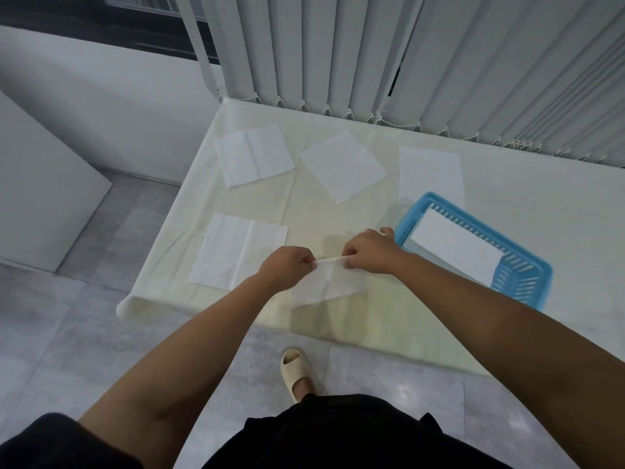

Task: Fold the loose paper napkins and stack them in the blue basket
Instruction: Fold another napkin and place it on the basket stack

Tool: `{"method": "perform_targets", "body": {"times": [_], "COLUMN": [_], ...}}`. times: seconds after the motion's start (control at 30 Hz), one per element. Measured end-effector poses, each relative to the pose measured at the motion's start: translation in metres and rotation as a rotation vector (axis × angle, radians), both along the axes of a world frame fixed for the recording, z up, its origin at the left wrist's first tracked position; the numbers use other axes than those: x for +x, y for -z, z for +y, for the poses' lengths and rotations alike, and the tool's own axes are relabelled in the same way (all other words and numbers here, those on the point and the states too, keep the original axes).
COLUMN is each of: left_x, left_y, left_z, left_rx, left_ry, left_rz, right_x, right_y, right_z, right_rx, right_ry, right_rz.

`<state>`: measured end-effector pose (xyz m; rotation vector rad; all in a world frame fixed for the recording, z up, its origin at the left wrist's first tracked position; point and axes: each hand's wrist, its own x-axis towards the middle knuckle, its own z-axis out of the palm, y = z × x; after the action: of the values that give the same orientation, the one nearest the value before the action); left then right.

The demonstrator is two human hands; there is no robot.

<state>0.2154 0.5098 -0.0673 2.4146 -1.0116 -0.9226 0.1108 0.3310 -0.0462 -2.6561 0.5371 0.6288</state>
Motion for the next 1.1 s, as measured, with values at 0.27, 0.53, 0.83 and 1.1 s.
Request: {"method": "perform_targets", "body": {"times": [0.27,0.53,0.83,1.1], "left_x": [-0.001,0.013,0.002,0.018], "left_y": [-0.001,-0.002,-0.016,-0.047], "left_z": [-0.002,0.013,-0.01,-0.034], "left_rx": [-0.071,-0.043,-0.029,-0.332], "left_ry": [-0.076,-0.089,-0.003,-0.491], "left_rz": [0.048,0.076,0.11,0.279], "right_x": [0.008,0.005,0.004,-0.009], "right_y": [-0.002,-0.014,-0.018,-0.037], "right_z": [0.008,-0.004,0.004,0.005], "right_rx": [0.07,-0.027,-0.11,0.377], "right_ry": [-0.002,-0.081,-0.215,0.738], "right_rz": [-0.051,-0.025,-0.137,-0.522]}}
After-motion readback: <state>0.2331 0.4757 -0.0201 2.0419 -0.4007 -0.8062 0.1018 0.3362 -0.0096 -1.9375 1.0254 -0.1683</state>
